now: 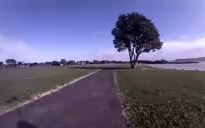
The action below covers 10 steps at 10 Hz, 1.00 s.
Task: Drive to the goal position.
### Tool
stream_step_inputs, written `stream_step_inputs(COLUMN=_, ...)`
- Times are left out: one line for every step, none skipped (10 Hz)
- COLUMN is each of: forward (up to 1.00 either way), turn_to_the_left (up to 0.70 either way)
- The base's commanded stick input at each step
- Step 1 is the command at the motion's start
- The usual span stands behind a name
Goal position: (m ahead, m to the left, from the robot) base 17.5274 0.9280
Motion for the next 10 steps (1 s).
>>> stream_step_inputs(forward=0.45, turn_to_the_left=0.00)
stream_step_inputs(forward=0.45, turn_to_the_left=0.00)
stream_step_inputs(forward=0.45, turn_to_the_left=0.00)
stream_step_inputs(forward=0.45, turn_to_the_left=0.00)
stream_step_inputs(forward=0.45, turn_to_the_left=0.00)
stream_step_inputs(forward=0.45, turn_to_the_left=0.00)
stream_step_inputs(forward=0.45, turn_to_the_left=0.00)
stream_step_inputs(forward=0.45, turn_to_the_left=0.00)
stream_step_inputs(forward=0.45, turn_to_the_left=0.00)
stream_step_inputs(forward=0.45, turn_to_the_left=0.00)
